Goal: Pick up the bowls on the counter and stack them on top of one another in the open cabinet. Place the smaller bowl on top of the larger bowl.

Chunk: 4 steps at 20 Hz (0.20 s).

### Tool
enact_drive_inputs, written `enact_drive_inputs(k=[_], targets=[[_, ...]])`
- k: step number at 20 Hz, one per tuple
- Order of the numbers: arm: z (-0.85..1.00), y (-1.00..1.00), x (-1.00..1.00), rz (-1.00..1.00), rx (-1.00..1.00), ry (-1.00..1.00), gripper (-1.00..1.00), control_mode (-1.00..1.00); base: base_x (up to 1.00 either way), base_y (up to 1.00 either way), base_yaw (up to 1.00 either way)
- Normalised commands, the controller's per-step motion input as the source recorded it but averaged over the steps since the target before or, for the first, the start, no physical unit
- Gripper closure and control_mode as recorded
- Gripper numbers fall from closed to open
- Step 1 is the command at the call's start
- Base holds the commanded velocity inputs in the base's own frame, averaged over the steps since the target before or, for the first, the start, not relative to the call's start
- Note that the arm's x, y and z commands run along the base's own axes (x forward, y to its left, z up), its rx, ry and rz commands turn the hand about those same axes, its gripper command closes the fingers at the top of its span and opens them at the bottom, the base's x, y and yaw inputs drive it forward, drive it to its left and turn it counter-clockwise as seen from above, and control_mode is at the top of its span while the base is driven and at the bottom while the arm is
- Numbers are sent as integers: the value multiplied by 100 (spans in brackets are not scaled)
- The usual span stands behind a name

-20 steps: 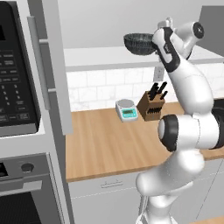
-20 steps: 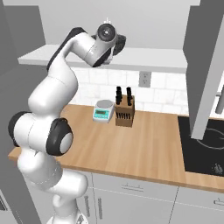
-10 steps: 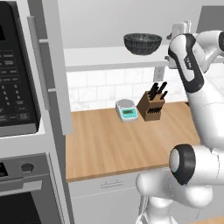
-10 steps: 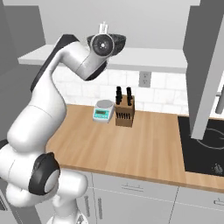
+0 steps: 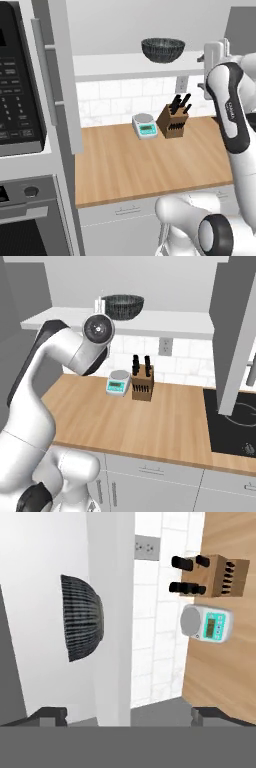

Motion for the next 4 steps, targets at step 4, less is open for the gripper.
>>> enact_drive_inputs(k=[4], targets=[[-77,23,-100,5,-12,15,-100,-100,0,0,0]])
